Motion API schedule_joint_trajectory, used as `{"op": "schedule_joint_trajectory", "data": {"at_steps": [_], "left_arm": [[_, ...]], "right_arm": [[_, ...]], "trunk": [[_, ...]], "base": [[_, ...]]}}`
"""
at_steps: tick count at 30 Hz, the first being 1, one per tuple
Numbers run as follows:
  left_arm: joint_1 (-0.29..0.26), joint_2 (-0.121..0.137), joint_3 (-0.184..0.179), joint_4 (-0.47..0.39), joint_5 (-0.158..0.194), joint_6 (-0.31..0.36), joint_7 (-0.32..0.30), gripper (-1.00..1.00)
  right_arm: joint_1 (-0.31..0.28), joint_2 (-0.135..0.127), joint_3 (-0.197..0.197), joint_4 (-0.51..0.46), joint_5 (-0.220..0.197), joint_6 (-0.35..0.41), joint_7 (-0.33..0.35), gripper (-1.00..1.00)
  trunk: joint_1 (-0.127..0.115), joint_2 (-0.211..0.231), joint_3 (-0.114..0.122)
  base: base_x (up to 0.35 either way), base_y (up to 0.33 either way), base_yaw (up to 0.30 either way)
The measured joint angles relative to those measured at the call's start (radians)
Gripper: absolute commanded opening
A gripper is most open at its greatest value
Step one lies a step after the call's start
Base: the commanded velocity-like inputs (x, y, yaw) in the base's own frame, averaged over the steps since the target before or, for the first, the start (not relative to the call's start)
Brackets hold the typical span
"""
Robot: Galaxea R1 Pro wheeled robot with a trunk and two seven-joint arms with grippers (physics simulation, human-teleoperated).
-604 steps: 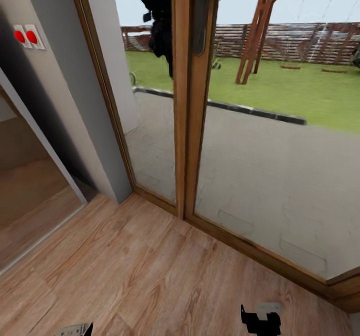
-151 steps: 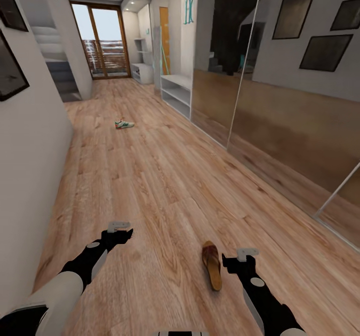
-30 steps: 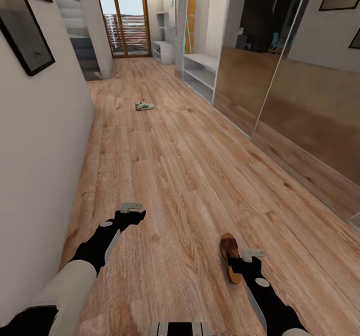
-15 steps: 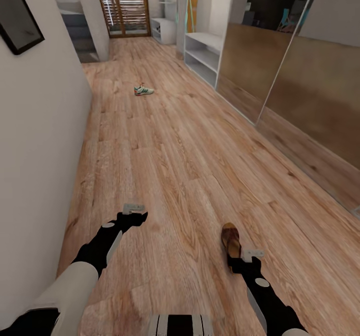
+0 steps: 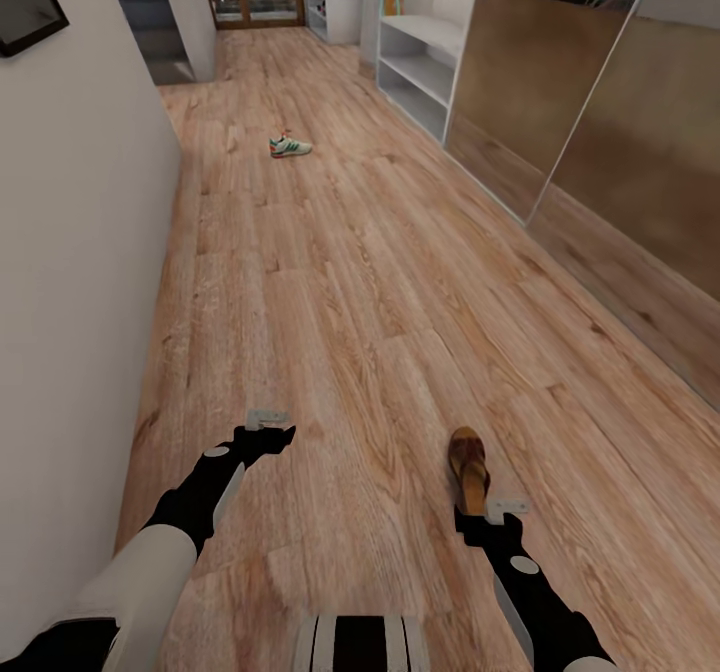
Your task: Pick up the two gym shoes and the two sandals from the corridor floor and place them onto the hallstand (shoe rack) in the corridor, making sure they are on the rack and not on the floor. Arrange them so the two gym shoes are next to each other and the two sandals are next to each other.
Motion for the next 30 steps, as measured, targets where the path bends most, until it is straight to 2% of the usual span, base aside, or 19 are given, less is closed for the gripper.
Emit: {"op": "schedule_joint_trajectory", "data": {"at_steps": [4,8,16,30], "left_arm": [[0.001,0.0,0.0,0.0,0.0,-0.001,0.0,1.0],[0.001,0.001,-0.001,0.0,0.0,-0.001,0.0,1.0],[0.0,0.001,0.0,0.001,0.0,-0.002,-0.001,1.0],[-0.001,0.0,0.0,0.0,0.0,-0.002,0.001,1.0]], "right_arm": [[0.0,0.0,0.0,0.002,0.0,-0.003,0.0,1.0],[0.0,-0.001,-0.001,0.024,0.001,-0.078,0.0,1.0],[0.0,-0.003,-0.001,0.064,0.001,-0.167,0.0,1.0],[0.0,-0.003,-0.001,0.074,0.001,-0.192,0.0,1.0]], "trunk": [[0.002,-0.001,-0.022],[0.004,-0.002,-0.044],[0.007,-0.004,-0.087],[0.013,-0.007,-0.164]], "base": [[0.0,0.0,0.034],[0.0,0.0,0.006],[0.0,0.0,0.001],[0.0,0.0,0.0]]}}
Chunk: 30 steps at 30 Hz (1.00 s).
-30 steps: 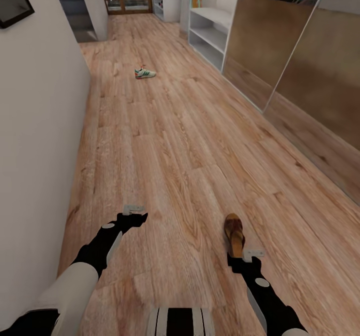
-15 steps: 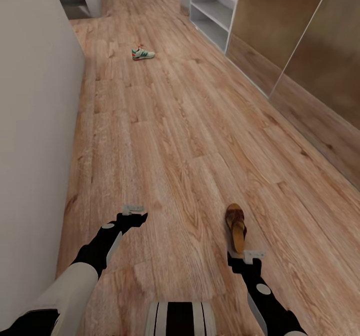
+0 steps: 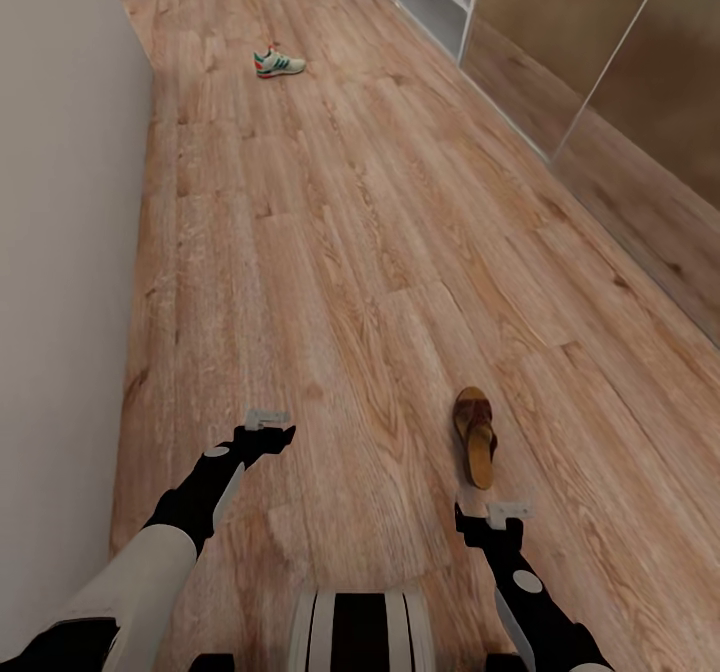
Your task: Pick up the two gym shoes and the two sandals from the corridor floor and place them onto the hallstand (shoe rack) in the corridor, making sure they are on the rack and not on the floor. Arrange them so the two gym shoes are next to each other and the two sandals are next to each other.
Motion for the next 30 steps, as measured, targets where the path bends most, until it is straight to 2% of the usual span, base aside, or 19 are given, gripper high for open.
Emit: {"op": "schedule_joint_trajectory", "data": {"at_steps": [20,30], "left_arm": [[0.001,0.0,0.003,0.0,0.0,-0.004,0.004,1.0],[0.001,0.001,0.003,0.0,0.0,-0.007,-0.002,1.0]], "right_arm": [[0.0,0.0,0.0,-0.002,0.0,0.0,-0.001,1.0],[0.0,0.0,0.0,-0.003,0.0,0.0,-0.001,1.0]], "trunk": [[0.009,-0.005,-0.105],[0.009,-0.005,-0.106]], "base": [[0.0,0.0,0.0],[0.0,0.0,0.0]]}}
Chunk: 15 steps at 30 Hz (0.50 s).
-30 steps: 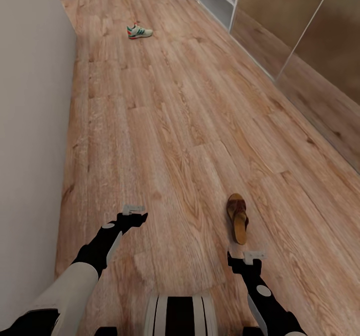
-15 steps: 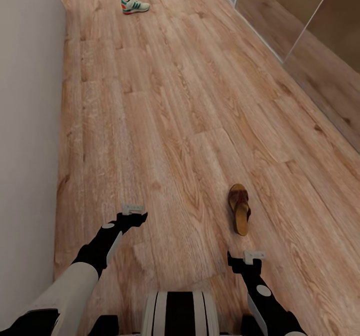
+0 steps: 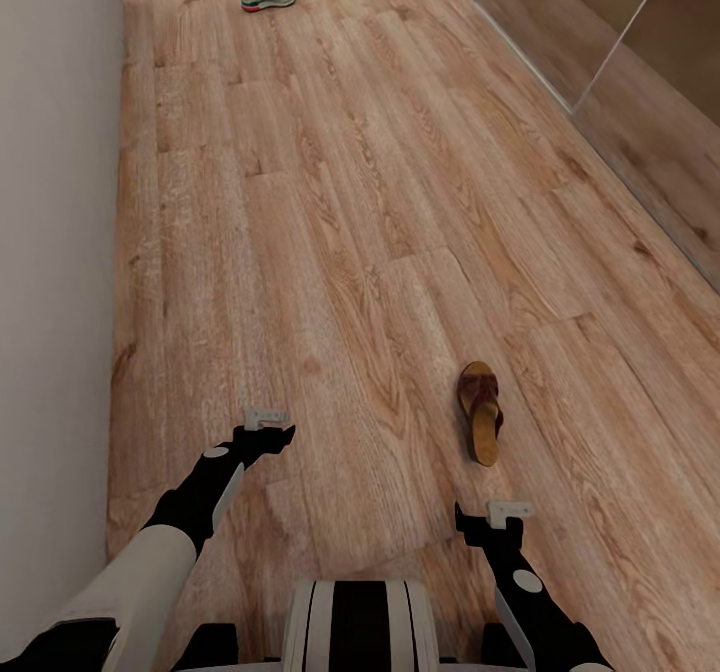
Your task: Pick up the two gym shoes and the two sandals from the corridor floor and place them onto the hallstand (shoe rack) in the corridor, making sure they are on the rack and not on the floor. Arrange them so the two gym shoes are next to each other and the two sandals are next to each other.
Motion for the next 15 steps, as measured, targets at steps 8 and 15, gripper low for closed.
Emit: {"op": "schedule_joint_trajectory", "data": {"at_steps": [8,15], "left_arm": [[0.0,0.001,0.0,0.0,0.0,-0.002,0.001,1.0],[0.0,0.001,0.0,0.0,0.0,-0.003,0.004,1.0]], "right_arm": [[0.0,0.0,0.001,0.0,0.0,0.0,0.001,1.0],[0.0,0.001,0.001,-0.001,-0.001,0.0,0.001,1.0]], "trunk": [[0.0,0.0,0.0],[0.0,0.0,0.0]], "base": [[0.0,0.0,0.0],[0.064,0.0,0.0]]}}
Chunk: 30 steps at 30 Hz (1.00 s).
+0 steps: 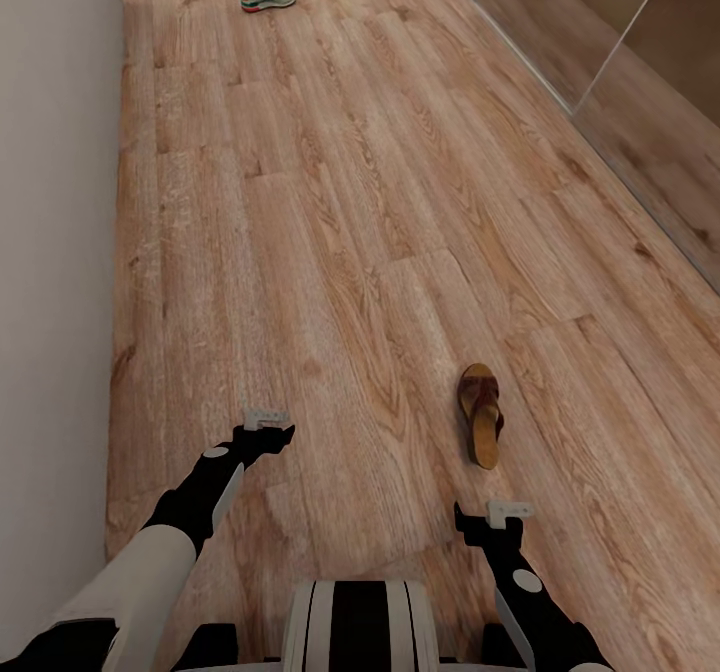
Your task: Pick up the two gym shoes and the two sandals from the corridor floor and place them onto the hallstand (shoe rack) in the corridor, making sure they are on the rack and not on the floor. Arrange them so the two gym shoes are next to each other and the two sandals are next to each other.
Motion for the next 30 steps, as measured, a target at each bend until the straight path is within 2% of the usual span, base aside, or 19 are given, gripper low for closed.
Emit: {"op": "schedule_joint_trajectory", "data": {"at_steps": [30], "left_arm": [[0.0,0.0,-0.001,0.001,0.0,0.0,0.001,1.0]], "right_arm": [[0.0,0.001,0.0,-0.004,-0.001,0.0,0.0,1.0]], "trunk": [[0.0,0.0,0.0]], "base": [[0.043,0.0,0.0]]}}
